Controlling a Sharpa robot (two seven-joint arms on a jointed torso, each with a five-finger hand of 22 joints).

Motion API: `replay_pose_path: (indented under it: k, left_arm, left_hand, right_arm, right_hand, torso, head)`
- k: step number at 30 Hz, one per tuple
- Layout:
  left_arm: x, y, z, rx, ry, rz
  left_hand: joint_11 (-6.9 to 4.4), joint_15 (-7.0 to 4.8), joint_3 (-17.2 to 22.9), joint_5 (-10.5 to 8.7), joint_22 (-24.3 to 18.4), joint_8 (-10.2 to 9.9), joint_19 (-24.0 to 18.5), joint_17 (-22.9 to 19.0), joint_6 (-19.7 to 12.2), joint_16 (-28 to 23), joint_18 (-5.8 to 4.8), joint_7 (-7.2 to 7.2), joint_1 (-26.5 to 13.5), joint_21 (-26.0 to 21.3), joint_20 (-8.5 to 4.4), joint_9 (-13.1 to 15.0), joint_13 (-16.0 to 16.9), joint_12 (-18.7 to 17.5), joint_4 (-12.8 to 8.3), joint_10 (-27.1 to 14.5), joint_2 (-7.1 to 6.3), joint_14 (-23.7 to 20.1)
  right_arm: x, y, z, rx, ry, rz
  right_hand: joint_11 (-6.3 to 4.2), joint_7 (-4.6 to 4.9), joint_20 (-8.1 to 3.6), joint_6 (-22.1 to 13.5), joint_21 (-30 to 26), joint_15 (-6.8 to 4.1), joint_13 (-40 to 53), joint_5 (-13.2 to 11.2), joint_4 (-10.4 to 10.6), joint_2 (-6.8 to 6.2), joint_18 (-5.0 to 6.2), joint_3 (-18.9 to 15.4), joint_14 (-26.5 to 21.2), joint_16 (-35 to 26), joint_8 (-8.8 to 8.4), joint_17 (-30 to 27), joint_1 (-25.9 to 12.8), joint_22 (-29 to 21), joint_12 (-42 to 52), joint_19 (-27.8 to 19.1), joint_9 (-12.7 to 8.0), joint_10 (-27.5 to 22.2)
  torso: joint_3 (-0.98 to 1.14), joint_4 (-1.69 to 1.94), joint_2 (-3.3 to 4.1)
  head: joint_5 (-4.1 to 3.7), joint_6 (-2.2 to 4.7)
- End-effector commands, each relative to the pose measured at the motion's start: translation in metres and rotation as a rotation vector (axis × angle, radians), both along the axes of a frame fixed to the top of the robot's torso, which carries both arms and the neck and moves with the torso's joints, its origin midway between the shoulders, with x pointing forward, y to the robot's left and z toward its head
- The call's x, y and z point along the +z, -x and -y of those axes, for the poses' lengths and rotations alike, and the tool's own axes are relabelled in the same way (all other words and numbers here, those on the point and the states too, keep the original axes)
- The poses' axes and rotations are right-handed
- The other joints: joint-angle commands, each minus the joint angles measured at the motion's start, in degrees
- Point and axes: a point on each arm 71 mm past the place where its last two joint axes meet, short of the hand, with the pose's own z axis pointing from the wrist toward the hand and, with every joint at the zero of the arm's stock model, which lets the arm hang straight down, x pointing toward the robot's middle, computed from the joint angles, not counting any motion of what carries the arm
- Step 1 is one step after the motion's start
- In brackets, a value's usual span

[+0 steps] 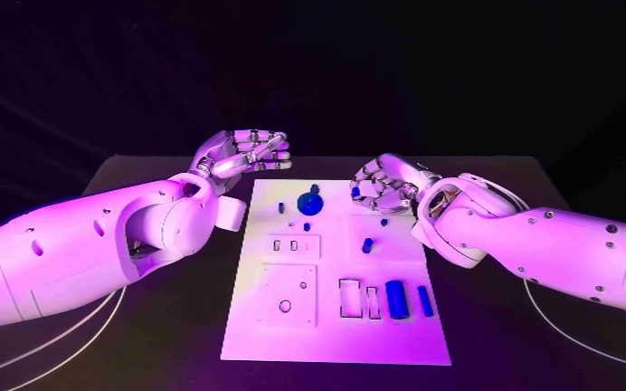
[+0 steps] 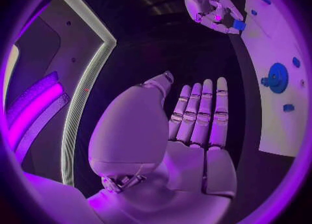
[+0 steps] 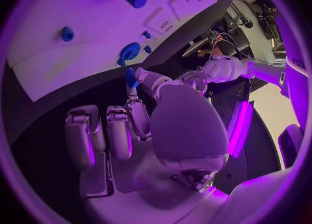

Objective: Assemble the parts on the task board

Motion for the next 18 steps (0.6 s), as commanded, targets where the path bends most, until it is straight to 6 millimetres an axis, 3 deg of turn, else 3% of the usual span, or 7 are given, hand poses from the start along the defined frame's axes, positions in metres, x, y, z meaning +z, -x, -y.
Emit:
replay_pose_path:
  k: [1, 4, 9, 11, 18]
  left_arm:
    - [0.001, 0.0, 0.001, -0.013, 0.009, 0.002]
    - [0.0, -0.001, 0.0, -0.009, 0.007, 0.002]
    - [0.0, -0.002, 0.0, -0.008, 0.007, 0.002]
    - [0.0, -0.003, 0.001, -0.008, 0.007, 0.002]
    - [-0.001, -0.003, 0.001, -0.008, 0.006, 0.0]
  left_hand:
    - [0.3, 0.05, 0.27, -0.23, -0.13, -0.2, 0.15, 0.18, -0.29, -0.21, 0.77, 1.53, -0.42, 0.33, 0.14, 0.12, 0.07, -0.29, -0.11, 0.07, 0.11, -0.58]
    - [0.3, 0.05, 0.27, -0.23, -0.13, -0.2, 0.15, 0.18, -0.29, -0.21, 0.77, 1.53, -0.42, 0.33, 0.14, 0.12, 0.07, -0.29, -0.11, 0.07, 0.11, -0.58]
    - [0.3, 0.05, 0.27, -0.23, -0.13, -0.2, 0.15, 0.18, -0.29, -0.21, 0.77, 1.53, -0.42, 0.33, 0.14, 0.12, 0.07, -0.29, -0.11, 0.07, 0.11, -0.58]
    - [0.3, 0.05, 0.27, -0.23, -0.13, -0.2, 0.15, 0.18, -0.29, -0.21, 0.77, 1.53, -0.42, 0.33, 0.14, 0.12, 0.07, -0.29, -0.11, 0.07, 0.11, -0.58]
    - [0.29, 0.05, 0.28, -0.23, -0.14, -0.19, 0.15, 0.22, -0.29, -0.2, 0.78, 1.52, -0.43, 0.33, 0.14, 0.13, 0.07, -0.28, -0.13, 0.08, 0.09, -0.59]
  right_arm:
    - [0.0, 0.006, -0.014, -0.024, 0.031, 0.004]
    - [-0.001, 0.012, -0.031, -0.005, 0.031, -0.007]
    - [-0.009, 0.023, -0.057, 0.027, 0.052, -0.053]
    - [-0.013, 0.025, -0.064, 0.034, 0.058, -0.069]
    - [-0.032, 0.034, -0.089, 0.044, 0.088, -0.112]
  right_hand:
    - [0.0, -0.47, -0.42, 0.07, 0.04, -0.46, 2.19, 0.06, -0.1, 0.55, -0.75, 0.32, 5.36, 0.01, 3.54, 12.57, -0.06, 14.92, -0.2, 5.7, 2.72, -0.39]
    - [-0.01, -0.48, -0.42, 0.0, 0.02, -0.47, 2.21, 0.3, -0.21, 0.54, -0.74, 0.37, 5.33, -0.05, 3.71, 12.45, -0.1, 14.91, -0.2, 5.68, 2.81, -0.36]
    - [0.03, -0.43, -0.42, -0.25, 0.29, -0.46, 2.03, 0.58, -0.11, 0.44, -0.82, 0.29, 5.26, -0.19, 3.97, 12.15, -0.6, 15.08, -0.41, 5.88, 2.94, -0.47]
    - [0.05, -0.41, -0.42, -0.4, 0.27, -0.45, 1.81, 0.69, 0.02, 0.42, -0.82, 0.24, 5.22, -0.25, 4.08, 12.01, -0.93, 15.07, -0.66, 5.86, 2.99, -0.64]
    - [0.06, -0.41, -0.41, -0.67, 0.13, -0.44, 1.83, 0.91, 0.23, 0.38, -0.78, 0.17, 5.14, -0.42, 4.32, 11.65, -1.51, 14.98, -0.69, 5.76, 3.09, -0.59]
  torso:
    - [-0.01, -0.03, -0.05]
    - [0.01, -0.27, -0.04]
    - [-0.02, -0.32, -0.02]
    - [0.03, -0.3, 0.0]
    - [-0.06, -0.05, 0.0]
  head:
    - [0.54, -0.34]
    - [0.74, -0.52]
    - [0.86, -0.86]
    - [0.89, -0.88]
    - [0.75, -1.22]
